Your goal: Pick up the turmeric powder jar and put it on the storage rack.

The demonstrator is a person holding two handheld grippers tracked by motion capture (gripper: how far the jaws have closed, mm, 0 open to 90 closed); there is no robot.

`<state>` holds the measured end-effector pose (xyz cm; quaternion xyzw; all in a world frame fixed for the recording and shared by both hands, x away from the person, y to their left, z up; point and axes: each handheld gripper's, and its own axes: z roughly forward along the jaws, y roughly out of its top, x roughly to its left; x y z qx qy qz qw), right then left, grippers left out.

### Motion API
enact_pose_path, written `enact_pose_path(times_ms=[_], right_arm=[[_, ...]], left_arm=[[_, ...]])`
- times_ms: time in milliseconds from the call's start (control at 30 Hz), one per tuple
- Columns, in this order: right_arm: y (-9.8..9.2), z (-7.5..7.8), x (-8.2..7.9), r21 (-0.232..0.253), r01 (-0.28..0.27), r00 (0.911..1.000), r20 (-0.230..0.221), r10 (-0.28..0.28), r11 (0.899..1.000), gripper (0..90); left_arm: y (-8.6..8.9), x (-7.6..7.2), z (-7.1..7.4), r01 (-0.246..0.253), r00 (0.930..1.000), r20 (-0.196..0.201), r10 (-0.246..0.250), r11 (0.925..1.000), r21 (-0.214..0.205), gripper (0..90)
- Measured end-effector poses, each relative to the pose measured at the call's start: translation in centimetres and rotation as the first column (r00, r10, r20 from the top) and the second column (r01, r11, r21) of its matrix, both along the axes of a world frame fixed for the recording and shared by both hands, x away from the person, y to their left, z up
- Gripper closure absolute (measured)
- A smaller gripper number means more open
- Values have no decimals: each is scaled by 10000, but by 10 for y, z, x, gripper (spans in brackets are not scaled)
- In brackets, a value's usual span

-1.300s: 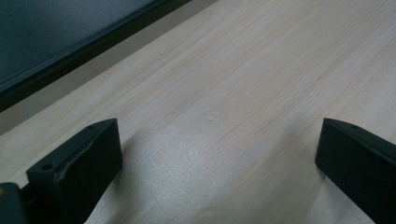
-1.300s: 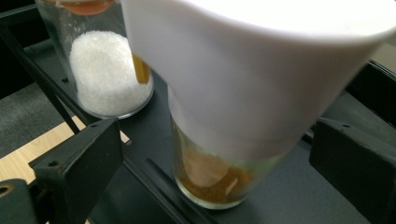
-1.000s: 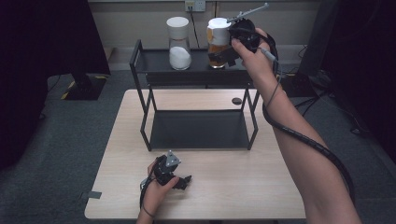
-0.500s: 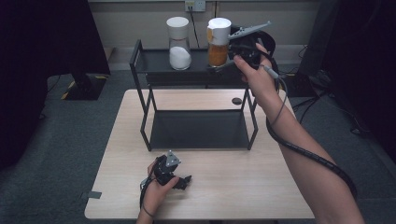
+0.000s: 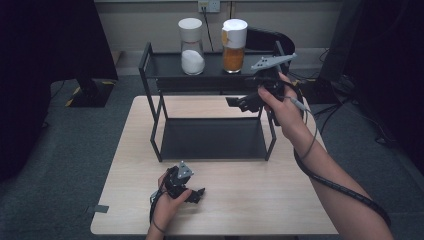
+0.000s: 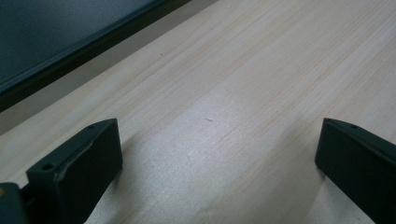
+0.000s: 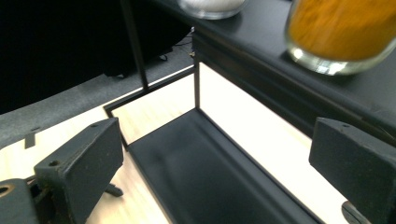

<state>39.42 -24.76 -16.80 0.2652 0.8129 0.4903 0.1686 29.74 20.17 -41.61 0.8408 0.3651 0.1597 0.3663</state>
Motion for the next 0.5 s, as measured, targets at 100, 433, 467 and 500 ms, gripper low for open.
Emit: enact_pose_path(times_ms=[100,433,467,500], right_arm=[[-7,-15,-8,101,-246,9997,9,246,9996,17],[-21,-57,-21,354,-683,9974,-207,690,9970,17],[-22,-61,-22,360,-703,9972,-237,712,9969,17],[-22,-65,-24,358,-713,9970,-269,723,9968,17]], left_arm=[[0,0,0,2,10000,8,-2,10000,1,1],[0,0,0,18,10000,-15,-18,10000,27,1],[0,0,0,26,10000,-7,-26,10000,37,1],[0,0,0,20,10000,-6,-20,10000,30,1]])
